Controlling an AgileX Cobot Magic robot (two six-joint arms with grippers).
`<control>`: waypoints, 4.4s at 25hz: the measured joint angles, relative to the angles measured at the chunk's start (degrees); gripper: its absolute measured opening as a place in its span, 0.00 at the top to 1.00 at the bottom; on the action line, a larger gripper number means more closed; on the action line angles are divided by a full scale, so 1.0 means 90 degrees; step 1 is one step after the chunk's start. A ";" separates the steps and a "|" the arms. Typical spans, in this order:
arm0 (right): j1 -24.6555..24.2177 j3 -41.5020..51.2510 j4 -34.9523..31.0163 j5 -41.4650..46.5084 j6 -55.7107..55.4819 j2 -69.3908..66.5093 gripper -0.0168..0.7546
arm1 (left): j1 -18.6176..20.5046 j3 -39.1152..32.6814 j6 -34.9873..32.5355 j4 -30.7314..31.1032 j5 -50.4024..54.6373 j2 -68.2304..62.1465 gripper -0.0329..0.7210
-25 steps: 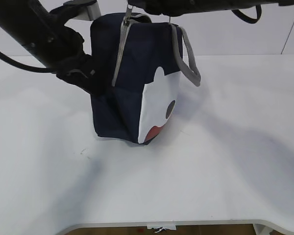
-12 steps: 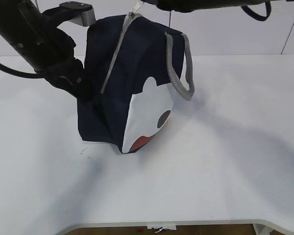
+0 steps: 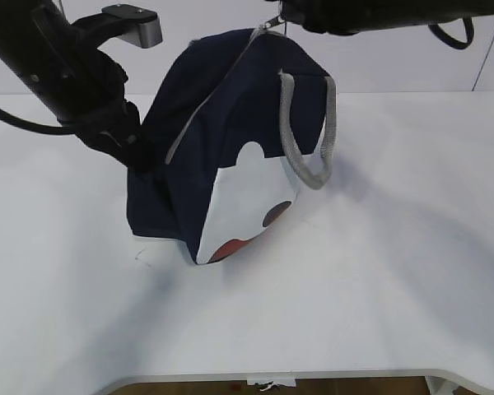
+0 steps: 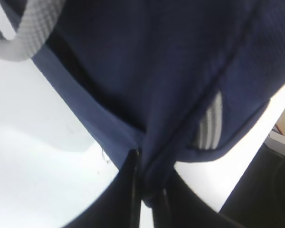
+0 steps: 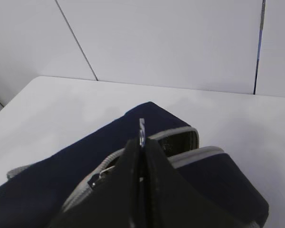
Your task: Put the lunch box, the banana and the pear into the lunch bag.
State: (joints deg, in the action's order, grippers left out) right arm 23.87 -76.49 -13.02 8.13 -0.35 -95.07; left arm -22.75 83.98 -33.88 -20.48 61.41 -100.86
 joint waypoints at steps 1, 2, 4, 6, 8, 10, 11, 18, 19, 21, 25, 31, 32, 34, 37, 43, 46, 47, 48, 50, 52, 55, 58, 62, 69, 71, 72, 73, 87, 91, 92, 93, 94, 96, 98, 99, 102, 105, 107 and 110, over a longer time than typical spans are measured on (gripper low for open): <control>-0.0003 0.0000 -0.0015 -0.0031 0.0000 -0.0082 0.98 | 0.0000 0.0000 0.0000 0.0006 0.0015 0.0000 0.95; -0.0014 0.0000 -0.0027 -0.0032 0.0000 -0.0129 0.98 | 0.0000 0.0000 0.0000 0.0006 0.0015 0.0000 0.95; -0.0014 0.0000 -0.0038 -0.0032 0.0000 -0.0190 0.98 | 0.0000 0.0000 -0.0004 0.0033 0.0069 0.0000 0.95; 0.0065 0.0000 -0.0038 -0.0032 0.0000 -0.0178 0.98 | 0.0000 0.0000 -0.0004 0.0066 0.0097 0.0000 0.95; 0.0199 0.0000 -0.0053 0.0014 0.0000 -0.0116 0.98 | 0.0000 0.0000 -0.0004 0.0066 0.0097 0.0000 0.95; 0.0362 0.0000 -0.0092 0.0116 0.0000 -0.0052 0.98 | 0.0000 0.0000 -0.0004 0.0066 0.0097 0.0000 0.95; 0.0445 -0.0005 -0.0096 0.0185 0.0000 -0.0026 0.98 | 0.0000 0.0000 -0.0004 0.0086 0.0097 0.0000 0.95; 0.0408 -0.0015 -0.0096 -0.0026 0.0039 -0.0026 0.98 | 0.0000 0.0000 -0.0004 0.0151 0.0306 0.0000 0.95; 0.0348 -0.0015 -0.0096 -0.0050 0.0039 -0.0026 0.98 | 0.0000 0.0000 -0.0004 0.0166 0.0341 0.0000 0.95; 0.0217 -0.0029 -0.0096 -0.0050 0.0039 -0.0039 0.98 | 0.0000 0.0000 -0.0004 0.0175 0.0341 0.0000 0.95; -0.0044 -0.0169 -0.0085 -0.0037 0.0039 -0.0217 0.98 | 0.0000 0.0000 -0.0004 0.0175 0.0341 0.0000 0.95; -0.0214 -0.0574 -0.0085 0.0046 0.0039 -0.0509 0.98 | 0.0000 0.0000 -0.0004 0.0175 0.0350 0.0000 0.95; -0.0214 -0.0656 -0.0085 0.0094 0.0039 -0.0549 0.98 | 0.0000 0.0000 -0.0004 0.0175 0.0356 0.0000 0.95; -0.0214 -0.0749 -0.0085 0.0166 0.0039 -0.0595 0.98 | 0.0000 0.0000 -0.0004 0.0175 0.0356 0.0000 0.95; -0.0224 -0.0853 -0.0085 0.0413 0.0039 -0.0620 0.98 | 0.0000 0.0000 -0.0004 0.0175 0.0370 0.0000 0.94; -0.0125 -0.0895 -0.0074 0.0810 0.0039 -0.0620 0.98 | 0.0000 0.0000 0.0274 0.0150 0.0430 0.0000 0.82; -0.0032 -0.0895 -0.0239 0.0947 0.0039 -0.0620 0.98 | 0.0000 0.0000 0.0534 0.0150 0.0551 0.0000 0.74; -0.0003 -0.0895 -0.0270 0.1019 0.0039 -0.0620 0.98 | 0.0000 0.0000 0.0599 0.0150 0.0601 0.0013 0.46; 0.0028 -0.0895 -0.0308 0.1093 0.0039 -0.0620 0.98 | 0.0000 0.0036 0.0599 0.0150 0.0617 0.0013 0.41; 0.0063 -0.0907 -0.0350 0.1247 0.0039 -0.0620 0.98 | 0.0000 0.0162 0.0688 0.0150 0.0696 0.0076 0.35; 0.0099 -0.0907 -0.0398 0.1305 0.0039 -0.0620 0.98 | 0.0000 0.0459 0.0742 0.0103 0.0720 0.0241 0.32; 0.0119 -0.0907 -0.0467 0.1389 0.0039 -0.0620 0.98 | 0.0000 0.0883 0.0754 -0.0107 0.0726 0.0318 0.31; 0.0119 -0.0907 -0.0538 0.1444 0.0039 -0.0620 0.98 | 0.0000 0.1091 0.0767 -0.0240 0.0649 0.0318 0.31; 0.0119 -0.0907 -0.0549 0.1482 0.0039 -0.0620 0.98 | 0.0000 0.1123 0.0767 -0.0294 0.0468 0.0304 0.31; 0.0129 -0.1000 -0.0575 0.1514 0.0039 -0.0620 0.98 | 0.0000 0.1138 0.0767 -0.0480 0.0092 -0.0042 0.45; 0.0129 -0.1004 -0.0575 0.1514 0.0039 -0.0620 0.98 | 0.0000 0.1138 0.0767 -0.0480 0.0092 -0.0042 0.45; 0.0129 -0.1004 -0.0578 0.1514 0.0039 -0.0620 0.98 | 0.0000 0.1138 0.0767 -0.0480 0.0092 -0.0042 0.45; 0.0129 -0.1004 -0.0589 0.1514 0.0039 -0.0620 0.98 | 0.0000 0.1138 0.0767 -0.0508 0.0092 -0.0097 0.72; 0.0117 -0.1004 -0.0604 0.1519 0.0039 -0.0620 0.98 | 0.0000 0.1148 0.0187 -0.0228 0.0771 0.0100 0.96; -0.0026 -0.1004 -0.0604 0.1519 0.0039 -0.0620 0.98 | 0.0000 0.1148 0.0177 0.0195 0.0811 0.0304 0.96; -0.0080 -0.1014 -0.0604 0.1519 0.0039 -0.0620 0.98 | 0.0000 0.1148 0.0177 0.0331 0.0823 0.0312 0.96; -0.0119 -0.1014 -0.0604 0.1519 0.0039 -0.0620 0.98 | 0.0000 0.1148 0.0177 0.0378 0.0836 0.0312 0.96; -0.0189 -0.1014 -0.0604 0.1519 0.0039 -0.0620 0.98 | 0.0000 0.1148 0.0173 0.0384 0.0866 0.0430 0.96; -0.0286 -0.1014 -0.0616 0.1549 0.0039 -0.0620 0.98 | 0.0000 0.1148 0.0163 0.0400 0.0892 0.0503 0.96; -0.0365 -0.1014 -0.0628 0.1579 0.0039 -0.0633 0.98 | 0.0000 0.1148 0.0163 0.0400 0.0895 0.0542 0.96; -0.0390 -0.1014 -0.0640 0.1617 0.0039 -0.0641 0.98 | 0.0000 0.1148 0.0163 0.0400 0.0895 0.0559 0.96; -0.0507 -0.1014 -0.0649 0.1740 0.0039 -0.0747 0.98 | 0.0000 0.1148 0.0163 0.0416 0.0895 0.0608 0.96; -0.0572 -0.1014 -0.0649 0.1810 0.0039 -0.0941 0.98 | 0.0000 0.1148 0.0163 0.0440 0.0895 0.0649 0.96; -0.0572 -0.1014 -0.0649 0.1813 0.0039 -0.1032 0.98 | 0.0000 0.1148 0.0163 0.0522 0.0920 0.0753 0.96; -0.0572 -0.1014 -0.0730 0.1839 0.0039 -0.1115 0.98 | 0.0000 0.1148 0.0163 0.0538 0.0933 0.0813 0.96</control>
State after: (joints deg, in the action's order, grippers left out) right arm 18.73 -85.62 -19.59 24.68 0.00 -105.11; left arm -22.75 94.31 -32.42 -15.64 69.81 -93.54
